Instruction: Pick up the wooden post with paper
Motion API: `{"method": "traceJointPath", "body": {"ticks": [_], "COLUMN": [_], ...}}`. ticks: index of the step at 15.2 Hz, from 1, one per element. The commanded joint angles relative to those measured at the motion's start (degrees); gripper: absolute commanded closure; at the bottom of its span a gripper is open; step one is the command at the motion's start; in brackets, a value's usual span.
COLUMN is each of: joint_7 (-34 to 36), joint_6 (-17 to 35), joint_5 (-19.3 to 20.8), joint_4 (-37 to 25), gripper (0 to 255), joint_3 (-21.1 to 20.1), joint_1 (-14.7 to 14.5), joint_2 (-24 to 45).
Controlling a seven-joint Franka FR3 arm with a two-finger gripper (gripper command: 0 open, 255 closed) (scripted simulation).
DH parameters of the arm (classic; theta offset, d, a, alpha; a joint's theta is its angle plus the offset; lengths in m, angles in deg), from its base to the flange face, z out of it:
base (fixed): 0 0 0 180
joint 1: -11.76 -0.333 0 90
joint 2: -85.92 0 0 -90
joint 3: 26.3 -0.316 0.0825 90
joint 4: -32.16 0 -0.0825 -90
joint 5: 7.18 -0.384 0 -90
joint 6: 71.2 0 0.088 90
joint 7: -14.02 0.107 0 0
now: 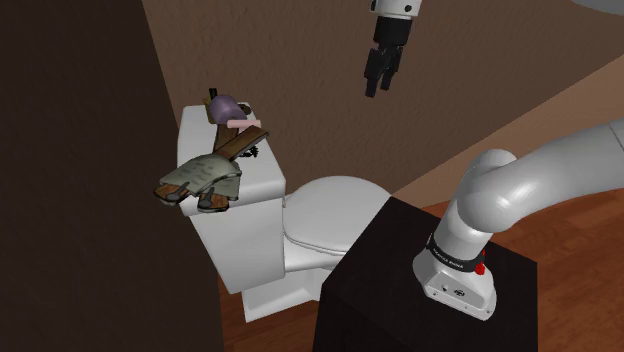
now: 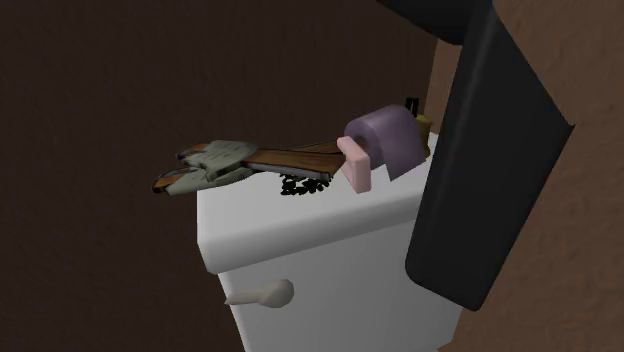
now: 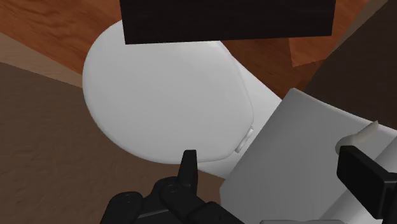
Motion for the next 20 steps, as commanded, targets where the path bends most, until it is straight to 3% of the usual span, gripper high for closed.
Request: {"method": "traceJointPath", "body": {"ticks": [1, 7, 12, 16, 20], "joint_7": [0.00, 18.81, 34.43, 47.21, 60.60], "joint_6": [0.00, 7.47, 13.66, 17.89, 20.89], "joint_5": [0.00, -4.68, -6.38, -5.50, -2.04], "joint_4": [0.00, 1.81, -0.31, -4.28, -10.18], "gripper": [0, 0, 0, 0, 0], "joint_3": [0.00, -10.01, -18.11, -24.35, -30.18], "joint_1": [0.00, 1.82, 3.92, 6.35, 9.12], "joint_2": [0.00, 3.21, 9.60, 16.74, 25.43]}}
